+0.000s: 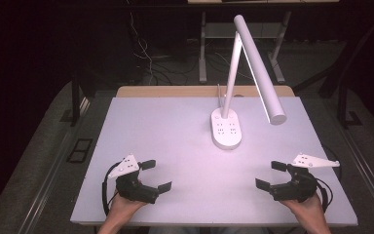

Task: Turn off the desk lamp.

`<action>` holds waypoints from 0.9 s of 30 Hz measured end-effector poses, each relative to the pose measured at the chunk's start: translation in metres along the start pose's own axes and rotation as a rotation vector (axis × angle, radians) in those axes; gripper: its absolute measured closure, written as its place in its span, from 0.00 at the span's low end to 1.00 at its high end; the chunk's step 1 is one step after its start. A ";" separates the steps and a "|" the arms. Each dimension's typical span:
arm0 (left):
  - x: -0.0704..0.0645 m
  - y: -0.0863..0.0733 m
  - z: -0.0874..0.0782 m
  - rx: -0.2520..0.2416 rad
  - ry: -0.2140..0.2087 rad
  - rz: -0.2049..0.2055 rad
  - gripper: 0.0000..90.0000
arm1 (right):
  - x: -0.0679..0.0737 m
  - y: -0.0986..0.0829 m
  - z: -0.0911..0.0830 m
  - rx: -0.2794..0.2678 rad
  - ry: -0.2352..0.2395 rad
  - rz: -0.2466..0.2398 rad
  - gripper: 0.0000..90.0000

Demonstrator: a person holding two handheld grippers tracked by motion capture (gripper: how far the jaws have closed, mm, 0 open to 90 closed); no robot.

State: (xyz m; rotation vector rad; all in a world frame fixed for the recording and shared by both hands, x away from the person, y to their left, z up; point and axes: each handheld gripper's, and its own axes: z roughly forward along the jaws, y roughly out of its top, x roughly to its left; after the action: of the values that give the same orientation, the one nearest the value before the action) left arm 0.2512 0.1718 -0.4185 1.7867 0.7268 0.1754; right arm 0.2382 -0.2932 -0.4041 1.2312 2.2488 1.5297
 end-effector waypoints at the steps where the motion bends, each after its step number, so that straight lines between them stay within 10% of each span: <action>1: 0.000 0.000 0.000 0.000 0.000 0.000 0.00 | 0.000 0.000 0.000 0.000 0.000 0.000 0.01; 27: 0.000 -0.001 -0.001 0.000 0.005 -0.005 0.00 | -0.001 0.020 0.003 0.082 0.039 0.036 0.01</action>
State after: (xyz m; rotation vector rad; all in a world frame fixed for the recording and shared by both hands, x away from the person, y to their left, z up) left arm 0.2508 0.1730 -0.4189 1.7849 0.7346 0.1762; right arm 0.2514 -0.2887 -0.3889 1.2810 2.3483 1.5000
